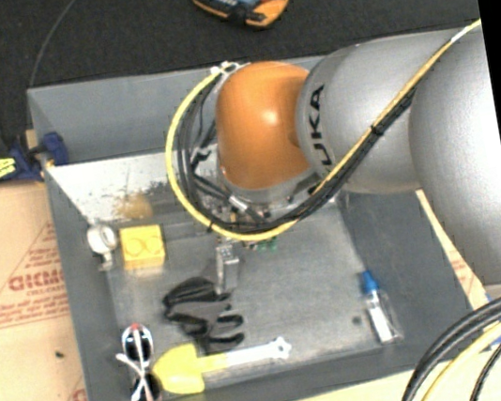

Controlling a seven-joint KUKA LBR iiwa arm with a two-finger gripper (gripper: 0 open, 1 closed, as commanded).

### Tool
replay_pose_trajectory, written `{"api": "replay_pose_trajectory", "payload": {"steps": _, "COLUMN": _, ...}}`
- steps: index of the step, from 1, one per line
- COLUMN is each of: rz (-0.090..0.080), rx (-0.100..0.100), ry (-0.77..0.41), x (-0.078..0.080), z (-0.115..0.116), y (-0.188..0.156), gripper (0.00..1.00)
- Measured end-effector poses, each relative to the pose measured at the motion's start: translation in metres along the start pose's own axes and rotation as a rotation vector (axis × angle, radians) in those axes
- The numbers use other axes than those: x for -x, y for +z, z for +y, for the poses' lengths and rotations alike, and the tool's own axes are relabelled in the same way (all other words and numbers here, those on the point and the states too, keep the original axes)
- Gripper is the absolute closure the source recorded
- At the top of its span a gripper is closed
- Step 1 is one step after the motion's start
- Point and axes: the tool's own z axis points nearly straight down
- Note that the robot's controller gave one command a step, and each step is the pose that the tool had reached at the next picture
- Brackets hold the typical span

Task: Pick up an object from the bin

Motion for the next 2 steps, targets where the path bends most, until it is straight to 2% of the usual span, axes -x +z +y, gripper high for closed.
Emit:
{"api": "replay_pose_trajectory", "payload": {"steps": 1, "rz": 0.006, "rx": -0.002, "ry": -0.032, "x": -0.003, "z": 0.001, "y": 0.02, "gripper": 0.0}}
{"api": "replay_pose_trajectory", "payload": {"steps": 2, "rz": 0.004, "rx": -0.003, "ry": -0.048, "x": -0.025, "z": -0.016, "y": 0.059, "gripper": 0.0}}
